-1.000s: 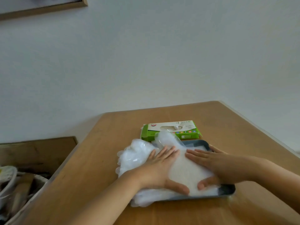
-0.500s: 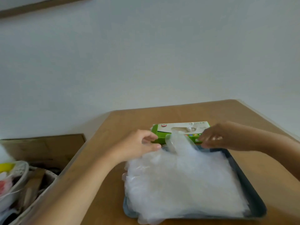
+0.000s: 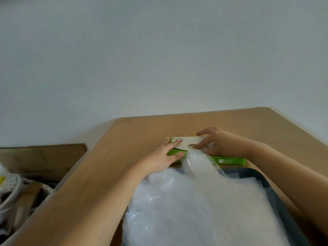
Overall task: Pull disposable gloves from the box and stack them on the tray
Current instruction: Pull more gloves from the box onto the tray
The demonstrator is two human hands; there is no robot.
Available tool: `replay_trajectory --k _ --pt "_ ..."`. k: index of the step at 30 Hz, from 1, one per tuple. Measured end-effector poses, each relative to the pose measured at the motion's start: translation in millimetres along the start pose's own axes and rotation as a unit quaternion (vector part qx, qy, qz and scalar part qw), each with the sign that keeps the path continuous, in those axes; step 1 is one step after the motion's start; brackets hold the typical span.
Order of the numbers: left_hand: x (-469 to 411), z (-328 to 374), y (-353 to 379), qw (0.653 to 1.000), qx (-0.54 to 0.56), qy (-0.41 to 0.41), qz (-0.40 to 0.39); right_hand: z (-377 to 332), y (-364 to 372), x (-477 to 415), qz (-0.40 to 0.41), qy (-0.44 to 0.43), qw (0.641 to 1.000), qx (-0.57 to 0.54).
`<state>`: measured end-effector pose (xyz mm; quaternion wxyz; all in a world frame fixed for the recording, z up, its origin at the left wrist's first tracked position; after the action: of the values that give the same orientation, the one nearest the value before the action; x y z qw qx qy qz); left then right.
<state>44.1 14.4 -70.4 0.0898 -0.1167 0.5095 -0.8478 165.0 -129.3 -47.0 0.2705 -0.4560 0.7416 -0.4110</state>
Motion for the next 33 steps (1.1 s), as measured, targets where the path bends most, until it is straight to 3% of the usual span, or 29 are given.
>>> replay_trajectory --k 6,10,13,15,19,20,23,26,28,31,33 --pt "0 -3 -2 1.0 -0.001 0.009 0.005 -11 -6 -1 0.127 -0.074 0.989 -0.025" --pt "0 -2 -3 1.0 0.003 0.006 0.002 -10 -17 3 0.171 -0.081 0.978 -0.087" --pt "2 1 -3 1.0 -0.001 0.005 0.003 -6 -28 4 0.199 -0.059 0.959 -0.194" --pt "3 2 -3 1.0 -0.003 0.008 0.002 -3 -42 6 0.248 -0.043 0.923 -0.29" --pt "5 7 -5 0.999 -0.033 0.001 -0.022 -27 -82 26 0.301 -0.1 0.786 -0.531" --pt "6 7 -7 0.999 -0.049 -0.003 -0.023 -39 -91 35 0.294 -0.111 0.785 -0.534" --pt "14 20 -30 0.999 -0.001 0.014 0.047 -76 -101 59 0.252 -0.102 0.849 -0.453" --pt "33 49 -54 0.957 0.27 0.087 0.053 -98 -96 76 0.213 -0.076 0.87 -0.437" --pt "43 68 -63 0.916 0.372 0.152 0.006 -105 -87 84 0.182 -0.057 0.87 -0.455" --pt "65 98 -62 0.911 0.357 0.202 -0.04 -108 -72 96 0.141 -0.032 0.856 -0.497" --pt "80 109 -55 0.927 0.319 0.196 -0.018 -108 -60 107 0.107 -0.017 0.844 -0.525"
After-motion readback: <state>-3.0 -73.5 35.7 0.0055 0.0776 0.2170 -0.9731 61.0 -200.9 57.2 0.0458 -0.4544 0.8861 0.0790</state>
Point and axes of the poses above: each hand's wrist, its own x-axis away from the middle knuckle, its own y-axis out of the palm, z = x × y, the point moved 5 cm from there along -x, towards the middle knuckle, and after that the axes turned 12 degrees about -x, right-handed, at the moved point
